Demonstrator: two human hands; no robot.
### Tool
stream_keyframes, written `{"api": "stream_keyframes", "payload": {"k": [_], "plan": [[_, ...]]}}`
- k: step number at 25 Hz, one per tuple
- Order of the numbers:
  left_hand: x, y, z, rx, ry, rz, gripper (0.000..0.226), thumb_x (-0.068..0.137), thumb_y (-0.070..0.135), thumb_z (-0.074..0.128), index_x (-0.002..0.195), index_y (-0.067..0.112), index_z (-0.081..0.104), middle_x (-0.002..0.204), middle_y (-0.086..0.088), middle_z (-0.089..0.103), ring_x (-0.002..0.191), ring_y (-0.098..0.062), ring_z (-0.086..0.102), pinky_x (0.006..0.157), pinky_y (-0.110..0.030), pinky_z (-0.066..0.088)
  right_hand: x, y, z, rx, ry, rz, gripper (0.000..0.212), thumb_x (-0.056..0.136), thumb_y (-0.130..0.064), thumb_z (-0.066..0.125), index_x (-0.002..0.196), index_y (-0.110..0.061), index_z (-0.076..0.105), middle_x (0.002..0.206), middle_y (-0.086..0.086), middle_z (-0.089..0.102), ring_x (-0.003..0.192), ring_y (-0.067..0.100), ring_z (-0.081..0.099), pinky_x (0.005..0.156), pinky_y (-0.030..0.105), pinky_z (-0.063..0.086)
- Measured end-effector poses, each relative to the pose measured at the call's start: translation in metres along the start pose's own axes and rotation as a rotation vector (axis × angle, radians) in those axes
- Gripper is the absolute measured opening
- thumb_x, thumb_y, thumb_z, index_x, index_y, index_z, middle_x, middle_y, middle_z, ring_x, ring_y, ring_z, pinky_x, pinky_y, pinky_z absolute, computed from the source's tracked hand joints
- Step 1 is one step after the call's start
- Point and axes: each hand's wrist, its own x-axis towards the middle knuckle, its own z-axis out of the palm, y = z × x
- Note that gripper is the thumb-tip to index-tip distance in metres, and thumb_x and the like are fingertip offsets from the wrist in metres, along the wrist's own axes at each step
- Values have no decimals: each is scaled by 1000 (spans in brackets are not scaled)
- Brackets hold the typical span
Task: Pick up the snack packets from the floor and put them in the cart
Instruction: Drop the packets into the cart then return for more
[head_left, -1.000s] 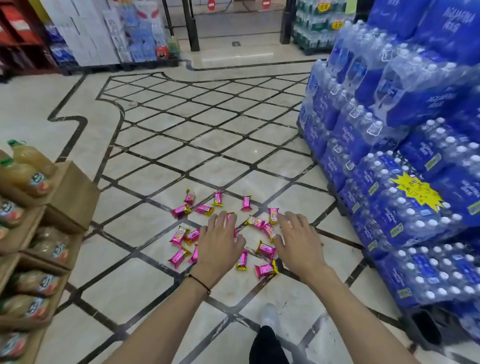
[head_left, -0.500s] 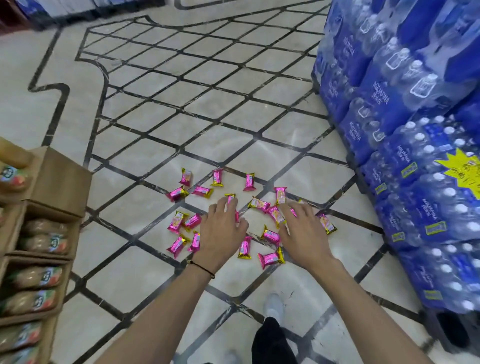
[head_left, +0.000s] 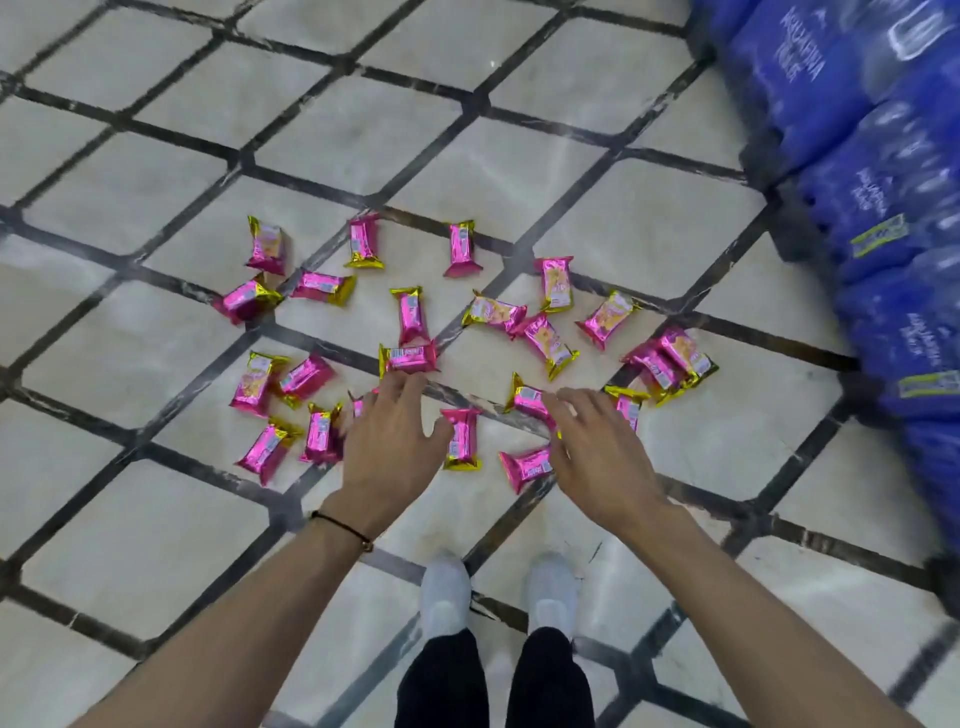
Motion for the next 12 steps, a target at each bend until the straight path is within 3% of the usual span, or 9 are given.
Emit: {"api": "stream_keyframes", "payload": {"k": [2, 5, 7, 10, 12], "plan": [[16, -25, 68, -53, -24, -31, 51, 88, 34, 59, 134, 13, 50, 135, -9, 49, 115, -37, 51, 87, -49, 49, 10, 13, 68, 15, 26, -21, 45, 83, -14, 54, 128, -7, 54, 122, 13, 58, 112, 35, 50, 89, 49, 48], [27, -52, 164, -86, -52, -63, 52, 90, 31, 60, 138, 14, 48, 141, -8, 44, 118, -37, 49, 88, -49, 49, 14, 27, 159, 33, 36, -7, 56, 86, -27, 30, 134, -7, 52, 128, 15, 57, 114, 36, 49, 93, 50, 47], [39, -73, 229, -74, -67, -62, 54, 91, 30, 59, 140, 13, 46, 143, -10, 42, 117, -38, 47, 88, -48, 47, 12, 40, 227, 40, 21, 27, 61, 87, -29, 25, 136, -5, 51, 131, 17, 57, 119, 37, 48, 95, 49, 47], [62, -101, 308, 64, -40, 2, 54, 90, 31, 57, 140, 13, 46, 142, -14, 44, 111, -41, 47, 83, -47, 45, 12, 62, 310, -16, -73, 7, 61, 85, -20, 47, 145, -10, 43, 141, 18, 48, 136, 40, 37, 109, 53, 37], [79, -114, 343, 103, 8, 13, 51, 91, 35, 55, 138, 19, 46, 144, -11, 41, 110, -42, 48, 79, -47, 46, 13, 76, 345, -73, -140, 3, 80, 74, -7, 64, 149, -15, 38, 149, 15, 42, 143, 39, 27, 115, 54, 29]]}}
